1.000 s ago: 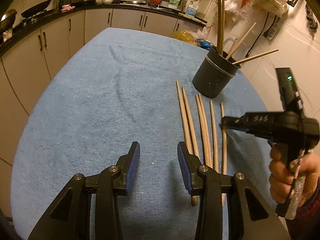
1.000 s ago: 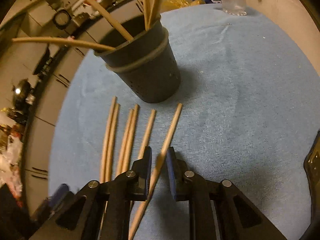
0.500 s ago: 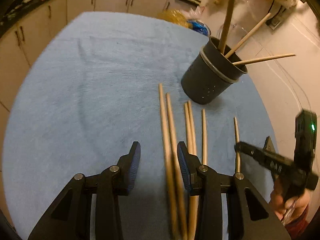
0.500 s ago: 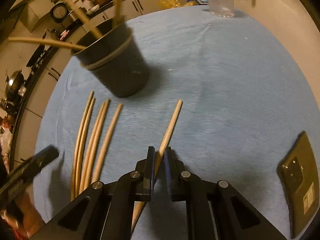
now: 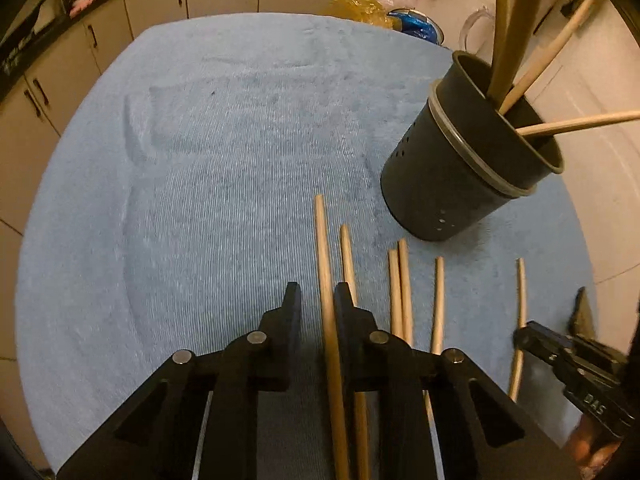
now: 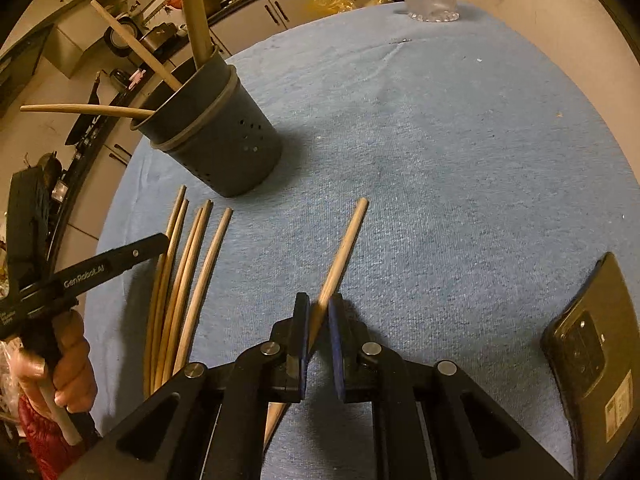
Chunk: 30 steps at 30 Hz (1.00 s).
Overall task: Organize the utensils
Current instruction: 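Grasp one wooden chopstick with the left tool while the right tool grasps another, then lift both held chopsticks upright and carry them over the black cup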
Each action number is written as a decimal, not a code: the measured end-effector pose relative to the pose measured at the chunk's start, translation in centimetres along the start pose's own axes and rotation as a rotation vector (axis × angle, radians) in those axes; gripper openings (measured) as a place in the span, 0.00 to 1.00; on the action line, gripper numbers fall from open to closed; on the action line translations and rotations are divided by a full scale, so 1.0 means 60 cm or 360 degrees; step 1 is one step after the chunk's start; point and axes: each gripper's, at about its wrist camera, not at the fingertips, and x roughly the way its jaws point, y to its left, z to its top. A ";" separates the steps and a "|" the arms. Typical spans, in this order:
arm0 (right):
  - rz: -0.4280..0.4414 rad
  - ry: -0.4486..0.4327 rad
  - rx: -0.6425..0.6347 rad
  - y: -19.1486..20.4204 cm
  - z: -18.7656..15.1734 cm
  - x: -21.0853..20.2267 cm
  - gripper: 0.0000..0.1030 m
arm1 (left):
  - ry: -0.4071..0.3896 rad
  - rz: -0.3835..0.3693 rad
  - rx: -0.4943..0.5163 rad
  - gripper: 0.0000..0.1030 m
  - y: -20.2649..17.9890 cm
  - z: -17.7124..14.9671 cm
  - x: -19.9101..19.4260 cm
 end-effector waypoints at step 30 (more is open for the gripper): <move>0.0275 -0.0710 -0.0235 0.092 -0.071 -0.179 0.07 | -0.0755 -0.0158 -0.0061 0.06 0.018 -0.137 -0.271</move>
